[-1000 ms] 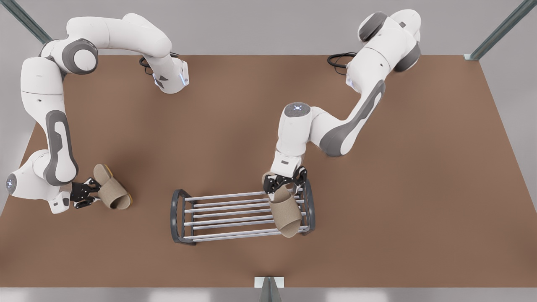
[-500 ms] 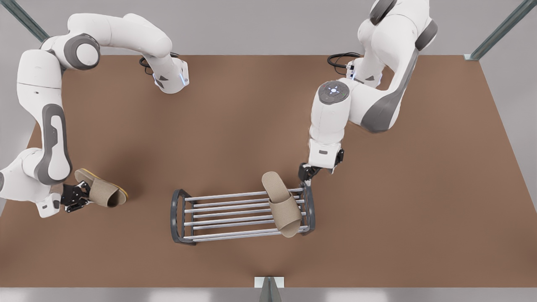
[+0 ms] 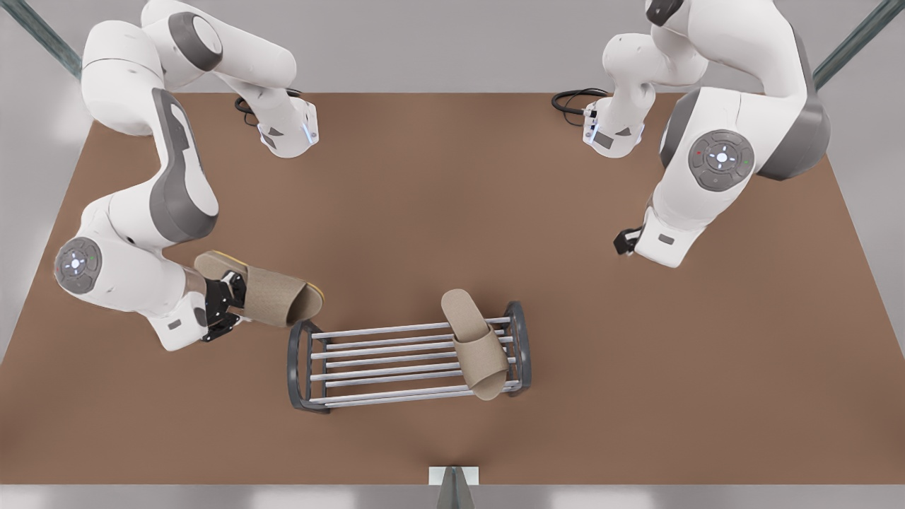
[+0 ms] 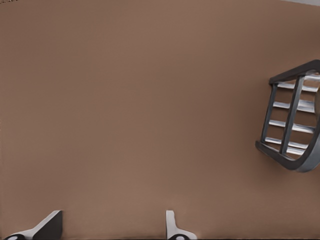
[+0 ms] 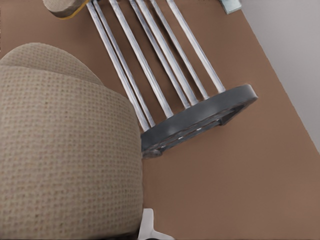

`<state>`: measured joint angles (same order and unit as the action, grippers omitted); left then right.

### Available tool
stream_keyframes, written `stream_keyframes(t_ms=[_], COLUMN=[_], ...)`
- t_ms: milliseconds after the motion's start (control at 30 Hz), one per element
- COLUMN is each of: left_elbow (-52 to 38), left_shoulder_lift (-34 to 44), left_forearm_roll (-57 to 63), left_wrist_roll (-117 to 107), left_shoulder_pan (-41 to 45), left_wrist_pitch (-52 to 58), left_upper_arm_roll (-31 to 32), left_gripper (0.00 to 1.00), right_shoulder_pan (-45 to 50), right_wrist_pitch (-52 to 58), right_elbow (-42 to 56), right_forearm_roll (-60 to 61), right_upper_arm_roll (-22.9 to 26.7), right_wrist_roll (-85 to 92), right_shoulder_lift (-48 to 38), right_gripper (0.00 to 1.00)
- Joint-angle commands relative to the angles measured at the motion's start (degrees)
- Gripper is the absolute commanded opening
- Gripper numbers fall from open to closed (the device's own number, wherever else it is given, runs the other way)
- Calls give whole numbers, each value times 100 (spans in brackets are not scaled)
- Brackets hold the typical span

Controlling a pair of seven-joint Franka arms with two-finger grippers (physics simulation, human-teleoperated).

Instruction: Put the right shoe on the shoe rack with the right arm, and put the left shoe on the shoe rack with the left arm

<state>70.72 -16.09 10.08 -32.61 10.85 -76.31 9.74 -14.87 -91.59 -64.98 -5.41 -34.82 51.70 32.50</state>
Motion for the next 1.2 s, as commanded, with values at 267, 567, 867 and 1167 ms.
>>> stream_keyframes(t_ms=[267, 567, 867, 1167], left_elbow=[-6, -6, -6, -6], left_shoulder_lift=[-16, -17, -25, -52], left_forearm_roll=[-6, 3, 3, 3], left_wrist_roll=[3208, 3208, 3200, 3200], left_shoulder_pan=[-13, -22, -31, -57], left_wrist_pitch=[407, 407, 398, 398], left_upper_arm_roll=[2, 11, 11, 11], left_gripper=[100, 100, 100, 100], right_shoulder_pan=[1144, 1153, 2366, 3526], right_wrist_pitch=[370, -710, -1950, -2521], right_elbow=[257, 257, 38, 275], right_forearm_roll=[-258, -829, -2034, -2412], right_upper_arm_roll=[2, 11, 292, 1100], right_wrist_roll=[-9230, -10127, -10504, -11111], right_shoulder_lift=[37, 1, 300, 792], right_gripper=[21, 21, 21, 21])
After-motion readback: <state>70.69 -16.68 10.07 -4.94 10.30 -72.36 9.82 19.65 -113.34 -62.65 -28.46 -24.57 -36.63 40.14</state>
